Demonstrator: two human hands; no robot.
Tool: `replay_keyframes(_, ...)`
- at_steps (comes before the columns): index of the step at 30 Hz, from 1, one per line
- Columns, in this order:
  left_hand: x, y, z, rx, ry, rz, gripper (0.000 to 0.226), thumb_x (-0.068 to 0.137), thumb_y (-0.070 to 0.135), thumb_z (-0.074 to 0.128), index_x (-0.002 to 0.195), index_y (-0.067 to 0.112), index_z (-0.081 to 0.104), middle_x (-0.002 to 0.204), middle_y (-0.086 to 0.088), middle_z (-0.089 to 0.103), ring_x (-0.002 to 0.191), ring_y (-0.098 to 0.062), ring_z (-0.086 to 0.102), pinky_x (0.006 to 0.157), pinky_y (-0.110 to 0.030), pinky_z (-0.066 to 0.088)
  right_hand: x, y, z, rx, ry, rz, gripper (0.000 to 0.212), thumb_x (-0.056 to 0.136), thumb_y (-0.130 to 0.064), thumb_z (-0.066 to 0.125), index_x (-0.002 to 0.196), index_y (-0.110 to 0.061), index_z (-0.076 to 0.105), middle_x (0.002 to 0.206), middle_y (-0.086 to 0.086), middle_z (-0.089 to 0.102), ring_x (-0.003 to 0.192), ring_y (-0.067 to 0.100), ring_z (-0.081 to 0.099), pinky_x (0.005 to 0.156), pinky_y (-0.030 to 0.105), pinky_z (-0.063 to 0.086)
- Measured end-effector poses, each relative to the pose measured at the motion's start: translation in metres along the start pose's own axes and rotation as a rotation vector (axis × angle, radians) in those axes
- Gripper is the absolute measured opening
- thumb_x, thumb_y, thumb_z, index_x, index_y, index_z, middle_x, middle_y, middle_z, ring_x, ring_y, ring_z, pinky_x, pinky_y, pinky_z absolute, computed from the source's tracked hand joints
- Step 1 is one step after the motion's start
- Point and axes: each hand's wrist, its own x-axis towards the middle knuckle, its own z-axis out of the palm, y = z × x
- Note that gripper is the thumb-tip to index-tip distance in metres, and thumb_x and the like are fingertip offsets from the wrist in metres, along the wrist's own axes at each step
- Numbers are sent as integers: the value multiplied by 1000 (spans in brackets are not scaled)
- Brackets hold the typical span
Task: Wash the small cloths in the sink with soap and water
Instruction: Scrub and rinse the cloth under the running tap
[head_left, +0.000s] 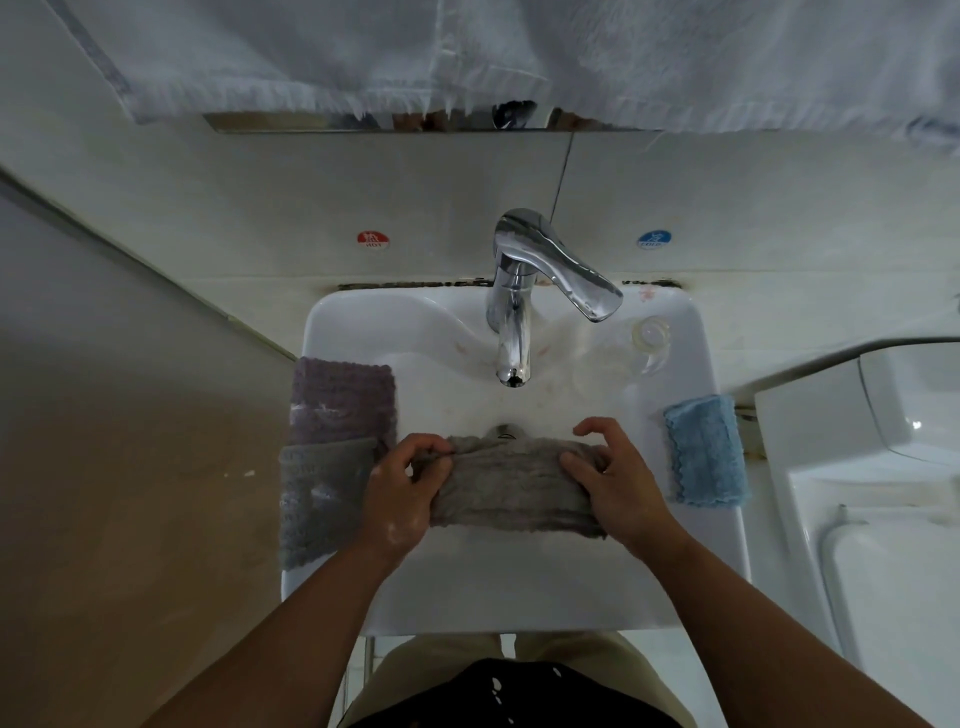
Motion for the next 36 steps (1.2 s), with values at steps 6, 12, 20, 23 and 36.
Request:
replay_keyframes(6,1,-7,-12,18,-173,-59,24,96,9,64,111,26,72,108,14,69,104,-15,66,76,-23,59,5,10,-14,-91,-108,-126,23,90,-15,73,91,-38,70,94,-10,68,86,13,65,71,24,54)
replay_keyframes(12,15,-30,-12,375,-217,85,59,92,9,67,143,35,51,138,0,50,118,-15,56,103,-32,49,22,17,-11,-403,-137,-239,53,84,-9,77,131,-29,62,123,-11,51,103,-1,51,87,-2,36)
replay_keyframes(20,35,-47,0,644,-142,52,79,88,16,74,154,28,34,147,-4,28,123,-26,51,109,-41,46,48,28,7,-700,-88,-275,70,84,-28,72,146,-32,41,152,-3,28,126,20,48,98,35,50)
replay_keyframes(23,29,-47,-1,755,-13,220,58,79,23,78,134,20,58,131,-6,41,113,-24,52,103,-35,49,40,33,11,-758,99,-318,51,82,-28,71,130,-25,56,140,2,39,118,23,48,90,42,55)
replay_keyframes(36,36,-63,-2,830,-175,391,16,77,9,79,84,22,74,90,3,66,81,-26,62,68,-36,57,47,50,-8,-920,-17,-319,20,98,-26,56,110,-30,71,108,-7,65,100,16,55,82,35,52)
